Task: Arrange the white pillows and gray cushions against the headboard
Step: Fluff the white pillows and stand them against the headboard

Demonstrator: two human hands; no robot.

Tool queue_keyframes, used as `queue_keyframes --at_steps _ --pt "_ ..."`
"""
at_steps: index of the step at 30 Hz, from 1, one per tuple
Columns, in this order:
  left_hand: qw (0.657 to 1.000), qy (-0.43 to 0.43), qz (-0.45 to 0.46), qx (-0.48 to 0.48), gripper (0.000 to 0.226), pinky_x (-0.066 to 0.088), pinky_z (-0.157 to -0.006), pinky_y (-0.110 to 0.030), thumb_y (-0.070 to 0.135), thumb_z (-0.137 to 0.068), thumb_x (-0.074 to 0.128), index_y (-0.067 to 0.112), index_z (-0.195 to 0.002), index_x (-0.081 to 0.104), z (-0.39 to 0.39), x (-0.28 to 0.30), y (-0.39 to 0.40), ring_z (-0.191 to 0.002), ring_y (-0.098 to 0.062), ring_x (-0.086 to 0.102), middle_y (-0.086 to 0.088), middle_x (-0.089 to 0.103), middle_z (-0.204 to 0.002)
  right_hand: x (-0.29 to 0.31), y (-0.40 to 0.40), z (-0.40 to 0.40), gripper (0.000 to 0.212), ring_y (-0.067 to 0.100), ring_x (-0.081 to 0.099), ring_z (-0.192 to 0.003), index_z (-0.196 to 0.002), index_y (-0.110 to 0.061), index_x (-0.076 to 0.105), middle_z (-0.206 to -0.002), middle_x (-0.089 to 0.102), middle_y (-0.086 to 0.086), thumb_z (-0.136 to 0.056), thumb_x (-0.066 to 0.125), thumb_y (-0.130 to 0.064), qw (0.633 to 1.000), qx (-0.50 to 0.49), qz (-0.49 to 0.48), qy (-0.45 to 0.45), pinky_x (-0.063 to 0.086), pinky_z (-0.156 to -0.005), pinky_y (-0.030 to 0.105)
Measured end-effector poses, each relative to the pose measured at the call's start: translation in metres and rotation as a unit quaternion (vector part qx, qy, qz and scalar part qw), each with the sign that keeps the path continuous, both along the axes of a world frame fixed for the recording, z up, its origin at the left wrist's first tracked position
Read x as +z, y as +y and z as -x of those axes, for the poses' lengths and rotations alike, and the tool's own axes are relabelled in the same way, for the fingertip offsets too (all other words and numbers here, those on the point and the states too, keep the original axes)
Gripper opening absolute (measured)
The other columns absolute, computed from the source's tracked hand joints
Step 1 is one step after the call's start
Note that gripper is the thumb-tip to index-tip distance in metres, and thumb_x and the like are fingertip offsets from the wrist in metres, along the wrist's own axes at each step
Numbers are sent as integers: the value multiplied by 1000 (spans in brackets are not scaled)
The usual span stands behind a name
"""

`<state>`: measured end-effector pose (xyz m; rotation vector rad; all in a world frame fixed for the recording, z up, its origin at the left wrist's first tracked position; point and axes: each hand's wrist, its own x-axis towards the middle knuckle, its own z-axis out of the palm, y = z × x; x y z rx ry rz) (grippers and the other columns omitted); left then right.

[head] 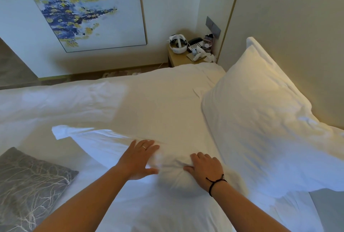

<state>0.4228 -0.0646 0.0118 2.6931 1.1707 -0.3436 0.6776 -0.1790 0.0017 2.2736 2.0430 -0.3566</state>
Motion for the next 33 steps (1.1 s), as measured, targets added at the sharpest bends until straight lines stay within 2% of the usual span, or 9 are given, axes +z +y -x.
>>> queue_keyframes --at_steps 2,4,7,11,17,21,24,28,33 --pt "998 50 -20 -12 77 11 -120 -47 62 -88 52 33 -153 22 -3 -3 8 -149 -18 14 5 22 -162 0 3 -3 44 24 57 -87 -99 -21 51 -99 58 0 -95 34 -62 1000 -13 -3 3 31 -65 34" --pt "997 61 -53 -10 56 22 -115 -42 46 -94 54 29 -144 39 -14 -4 15 -142 -20 31 5 41 -151 2 6 -6 38 25 55 -81 -90 -22 47 -92 57 0 -97 34 -58 1000 -19 1 17 30 -63 34" --pt "994 52 -91 -7 19 41 -89 -31 30 -98 49 25 -113 60 -35 -3 21 -107 -19 59 4 65 -115 5 5 -8 36 24 47 -68 -80 -21 38 -76 46 -2 -101 33 -51 998 -29 0 50 28 -59 34" --pt "995 -14 -92 22 14 47 -71 -33 22 -95 52 22 -94 66 -53 4 28 -82 -23 63 1 69 -91 9 -6 -20 38 23 43 -62 -76 -19 36 -69 44 -5 -102 30 -46 993 -75 -40 83 28 -57 34" --pt "983 -109 -147 -16 6 45 -62 -30 22 -86 68 20 -85 74 -117 70 59 -75 -28 66 -1 72 -80 50 -12 -57 43 14 33 -51 -65 -21 28 -55 34 -4 -101 40 -41 951 -166 -181 189 22 -50 31" --pt "976 -138 -159 -63 16 44 -73 -33 27 -90 60 23 -92 75 -190 108 63 -82 -28 65 -1 74 -89 68 -32 -96 46 11 40 -50 -61 -25 24 -48 32 -5 -98 49 -37 890 -249 -283 258 30 -50 23" --pt "977 -131 -158 -66 26 46 -86 -36 30 -97 48 28 -104 72 -253 118 56 -90 -25 62 -2 72 -99 56 -42 -131 48 10 35 -46 -60 -22 24 -47 30 -5 -97 49 -41 858 -335 -275 275 27 -47 25" --pt "978 -188 64 66 40 46 -94 -37 37 -92 60 34 -130 51 -314 81 14 -115 -28 57 -4 62 -128 16 -50 -192 45 17 44 -56 -65 -15 38 -62 48 1 -101 42 -42 847 -455 -105 253 32 -51 31" --pt "967 -87 235 49 79 26 -118 -40 44 -91 61 35 -154 15 -301 -4 -48 -148 -20 21 5 4 -166 -2 -57 -225 36 14 52 -62 -81 -23 45 -72 56 -5 -96 37 -56 884 -427 -27 186 34 -51 26"
